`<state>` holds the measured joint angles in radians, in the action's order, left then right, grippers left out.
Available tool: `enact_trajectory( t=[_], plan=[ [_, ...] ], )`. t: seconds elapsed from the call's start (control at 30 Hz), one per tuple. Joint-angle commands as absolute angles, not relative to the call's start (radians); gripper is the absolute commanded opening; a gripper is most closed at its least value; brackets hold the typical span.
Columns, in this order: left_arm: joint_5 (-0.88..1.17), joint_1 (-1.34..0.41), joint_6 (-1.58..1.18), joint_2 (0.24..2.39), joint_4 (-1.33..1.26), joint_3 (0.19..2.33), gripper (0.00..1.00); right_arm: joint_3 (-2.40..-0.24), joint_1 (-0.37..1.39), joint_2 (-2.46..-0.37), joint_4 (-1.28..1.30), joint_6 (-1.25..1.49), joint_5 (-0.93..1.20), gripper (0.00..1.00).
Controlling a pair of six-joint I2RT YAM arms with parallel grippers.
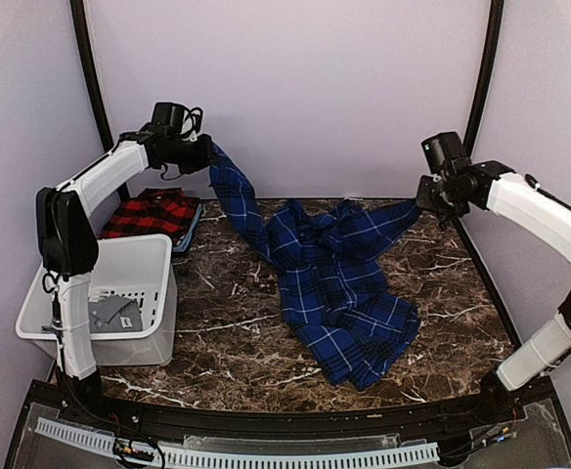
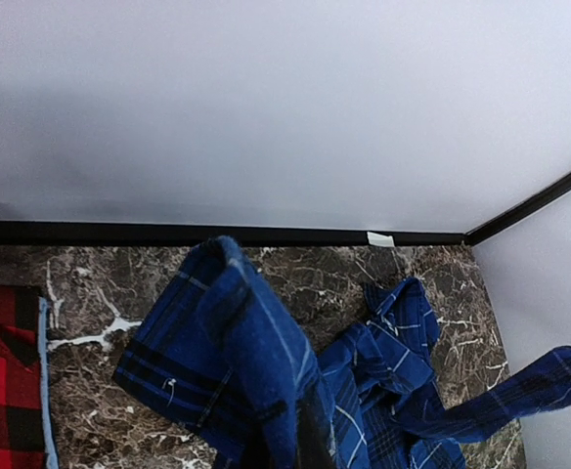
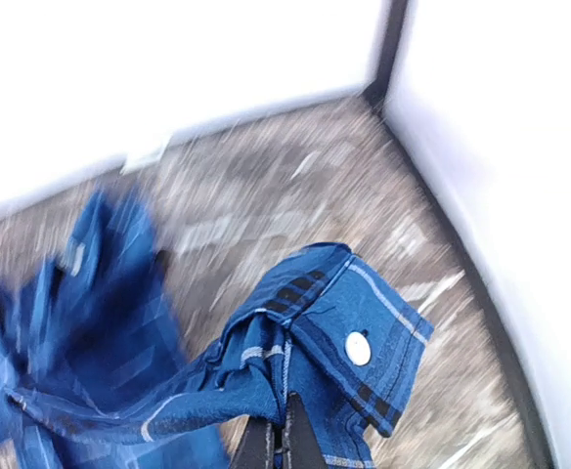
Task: Fold and stack the long sleeve shirts
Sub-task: Flatten out the crumpled shirt at the center of the board.
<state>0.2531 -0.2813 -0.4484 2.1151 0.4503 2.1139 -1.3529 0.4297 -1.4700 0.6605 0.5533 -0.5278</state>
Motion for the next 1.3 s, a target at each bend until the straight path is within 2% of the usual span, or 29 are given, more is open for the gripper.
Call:
enact_trajectory(
  t=[0.0,0.27,0.57,1.0,1.1,1.27],
  plan=[
    [0.252,-0.220,-0.426,2.106,0.499,2.194,0.00,-1.548,0.259,-1.489,0.678,0.443,-0.571,0.00],
    [0.237,-0.158,-0.418,2.108,0.537,2.284,0.00,-1.880,0.164,-1.605,0.734,0.375,-0.615,0.00],
    [0.230,-0.036,-0.431,2.104,0.590,2.415,0.00,-2.127,0.107,-1.733,0.772,0.303,-0.598,0.00],
    [0.272,0.030,-0.454,2.091,0.555,2.445,0.00,-2.280,0.014,-1.784,0.755,0.243,-0.536,0.00],
    [0.365,0.014,-0.457,2.098,0.525,2.418,0.00,-2.267,0.014,-1.798,0.745,0.258,-0.467,0.00],
    [0.368,-0.122,-0.396,2.106,0.550,2.346,0.00,-2.130,0.067,-1.811,0.709,0.280,-0.388,0.00]
  ],
)
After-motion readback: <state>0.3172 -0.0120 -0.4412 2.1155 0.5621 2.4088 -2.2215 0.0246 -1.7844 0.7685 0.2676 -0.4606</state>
